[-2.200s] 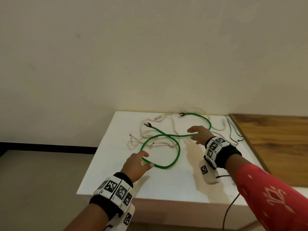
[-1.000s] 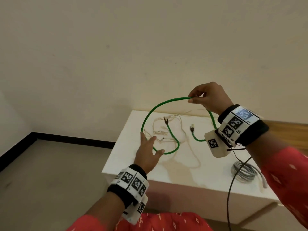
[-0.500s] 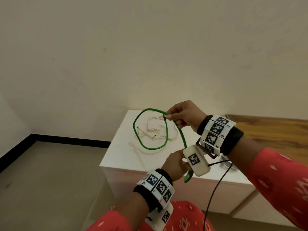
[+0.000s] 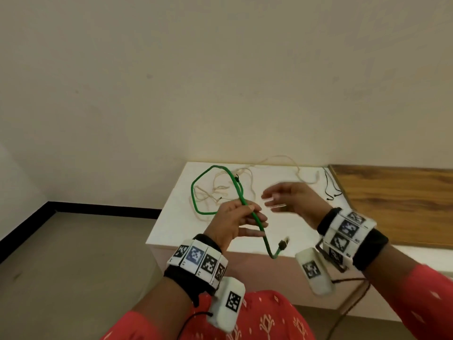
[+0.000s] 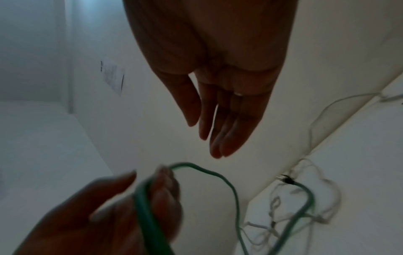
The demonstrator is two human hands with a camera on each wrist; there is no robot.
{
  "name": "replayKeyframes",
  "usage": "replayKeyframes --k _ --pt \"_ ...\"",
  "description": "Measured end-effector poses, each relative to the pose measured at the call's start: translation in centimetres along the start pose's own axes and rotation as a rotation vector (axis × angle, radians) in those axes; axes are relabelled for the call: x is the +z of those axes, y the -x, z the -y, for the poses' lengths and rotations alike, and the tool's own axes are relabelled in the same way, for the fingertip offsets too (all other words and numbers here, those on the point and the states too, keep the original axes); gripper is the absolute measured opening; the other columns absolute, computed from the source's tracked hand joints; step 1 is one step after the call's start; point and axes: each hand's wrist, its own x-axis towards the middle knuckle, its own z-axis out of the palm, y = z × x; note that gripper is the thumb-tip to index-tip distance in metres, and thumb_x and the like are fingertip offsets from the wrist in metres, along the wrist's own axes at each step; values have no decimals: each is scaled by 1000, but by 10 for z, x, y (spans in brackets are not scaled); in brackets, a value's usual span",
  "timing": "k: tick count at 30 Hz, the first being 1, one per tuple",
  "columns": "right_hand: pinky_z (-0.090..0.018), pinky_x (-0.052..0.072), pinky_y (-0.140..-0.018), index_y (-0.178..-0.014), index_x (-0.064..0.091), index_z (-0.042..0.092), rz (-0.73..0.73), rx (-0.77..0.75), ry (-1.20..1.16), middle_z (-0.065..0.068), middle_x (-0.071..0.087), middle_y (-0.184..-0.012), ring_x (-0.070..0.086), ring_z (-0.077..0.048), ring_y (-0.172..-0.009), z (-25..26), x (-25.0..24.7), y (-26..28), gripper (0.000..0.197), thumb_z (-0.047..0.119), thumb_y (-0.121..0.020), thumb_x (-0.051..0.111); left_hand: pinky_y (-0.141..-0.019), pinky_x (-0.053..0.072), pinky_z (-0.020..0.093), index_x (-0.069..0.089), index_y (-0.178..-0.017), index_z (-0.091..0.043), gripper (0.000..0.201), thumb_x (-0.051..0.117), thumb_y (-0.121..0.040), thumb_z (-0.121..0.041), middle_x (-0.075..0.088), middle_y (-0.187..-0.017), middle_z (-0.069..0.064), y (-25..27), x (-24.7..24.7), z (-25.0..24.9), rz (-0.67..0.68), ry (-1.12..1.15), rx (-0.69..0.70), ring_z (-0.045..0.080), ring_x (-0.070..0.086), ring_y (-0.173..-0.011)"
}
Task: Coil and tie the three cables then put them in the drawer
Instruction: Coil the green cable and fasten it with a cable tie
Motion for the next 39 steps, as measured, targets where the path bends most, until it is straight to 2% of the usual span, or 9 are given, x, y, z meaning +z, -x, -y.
replayKeyframes --k 5,8,15,21,24,26,28,32,39 --pt "-9 40 -88 -112 59 14 334 -17 441 9 60 -102 56 -6 -99 -56 -5 24 31 4 -82 62 -58 59 31 57 -83 -4 20 40 -94 -3 68 -67 7 1 -4 -14 -39 159 74 19 69 -67" --pt "-9 37 -93 -88 62 34 254 -93 562 7 66 -95 54 -8 -115 -73 -10 35 20 15 -83 64 -55 59 30 57 -86 -5 18 40 -93 -3 68 -65 7 2 -11 -22 -89 246 119 20 69 -64" --pt "-17 38 -59 -74 60 11 169 -184 93 7 46 -55 42 -6 -55 -62 -11 56 26 27 -85 42 -53 59 27 42 -106 -12 25 52 -88 2 58 -87 15 -1 -17 -12 -417 217 110 18 64 -54" --pt "-42 40 -85 -64 59 20 254 -116 -272 9 36 -53 42 -10 -49 -53 -5 61 43 62 -68 63 -75 55 36 60 -97 -19 20 44 -95 -28 56 -99 -2 3 -12 5 -316 -367 153 11 54 -92" --pt "-34 52 -84 -77 61 16 359 -73 -519 8 38 -55 40 -10 -47 -45 -9 62 37 52 -73 66 -86 44 23 56 -78 -19 23 43 -94 -29 57 -95 -1 0 -23 9 -353 -613 261 13 51 -96" --pt "-31 52 -73 -88 60 12 469 -80 -735 7 45 -58 44 -9 -49 -43 -10 61 25 36 -85 61 -76 34 6 54 -74 -12 29 42 -95 -28 56 -85 0 0 -25 11 -384 -713 311 14 51 -88" --pt "-30 49 -70 -93 56 10 530 -111 -911 4 52 -64 50 -11 -57 -40 -6 59 15 23 -93 49 -71 36 10 54 -74 -10 34 38 -96 -32 57 -74 -4 3 -22 15 -327 -718 301 12 53 -77" --pt "-27 52 -71 -91 61 13 366 -245 -1029 3 57 -68 56 -11 -62 -32 3 58 8 17 -85 60 -74 41 28 53 -84 -17 20 37 -91 -29 54 -73 -6 6 -19 40 -111 -867 285 16 54 -77" --pt "-24 51 -61 -79 64 18 100 -357 -864 2 56 -64 57 -13 -63 -36 16 62 28 33 -62 81 -74 36 20 53 -110 -12 24 36 -94 -8 51 -81 -6 9 -15 61 -140 -1118 314 11 49 -81"
